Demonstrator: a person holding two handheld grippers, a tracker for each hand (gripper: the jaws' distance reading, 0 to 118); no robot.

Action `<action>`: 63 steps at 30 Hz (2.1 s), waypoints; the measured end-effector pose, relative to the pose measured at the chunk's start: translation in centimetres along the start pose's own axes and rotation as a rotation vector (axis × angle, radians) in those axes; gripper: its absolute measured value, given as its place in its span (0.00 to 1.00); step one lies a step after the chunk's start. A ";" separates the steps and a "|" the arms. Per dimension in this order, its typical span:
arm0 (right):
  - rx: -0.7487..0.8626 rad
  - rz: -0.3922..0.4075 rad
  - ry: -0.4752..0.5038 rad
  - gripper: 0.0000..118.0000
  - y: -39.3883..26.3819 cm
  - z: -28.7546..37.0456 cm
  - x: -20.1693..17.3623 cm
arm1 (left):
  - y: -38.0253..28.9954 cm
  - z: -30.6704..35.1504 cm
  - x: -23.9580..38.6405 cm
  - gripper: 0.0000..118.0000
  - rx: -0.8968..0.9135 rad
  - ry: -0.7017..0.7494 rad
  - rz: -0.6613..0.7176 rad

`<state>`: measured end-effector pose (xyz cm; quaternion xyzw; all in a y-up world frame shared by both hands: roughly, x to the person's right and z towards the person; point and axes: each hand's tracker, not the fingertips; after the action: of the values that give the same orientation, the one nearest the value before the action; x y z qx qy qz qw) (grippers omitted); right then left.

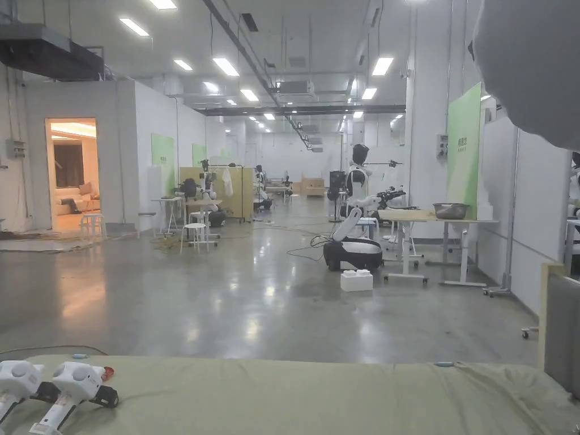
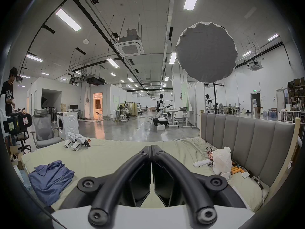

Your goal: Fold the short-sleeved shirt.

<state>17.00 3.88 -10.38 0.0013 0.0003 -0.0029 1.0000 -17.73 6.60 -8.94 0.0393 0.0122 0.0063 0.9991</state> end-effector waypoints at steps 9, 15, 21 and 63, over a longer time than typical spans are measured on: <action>0.021 0.191 -0.004 0.00 1.9 -1.0 -0.3 | 1.8 -1.2 0.3 0.00 0.060 0.035 -0.235; 0.013 1.091 -0.037 0.00 -0.9 -2.1 -2.6 | -2.2 -2.5 2.4 0.00 -0.008 -0.067 -1.080; -0.027 1.636 0.133 0.00 -7.8 -1.5 -2.0 | -12.8 -0.9 1.2 0.00 -0.104 -0.231 -1.678; -0.075 -0.013 -0.020 0.00 -1.5 0.1 3.3 | -1.9 -0.8 -5.0 0.00 -0.131 -0.097 0.012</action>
<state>20.30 2.38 -10.30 -0.0361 -0.0096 -0.0094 0.9993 -22.71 4.68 -9.73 -0.0257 -0.0367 0.0110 0.9989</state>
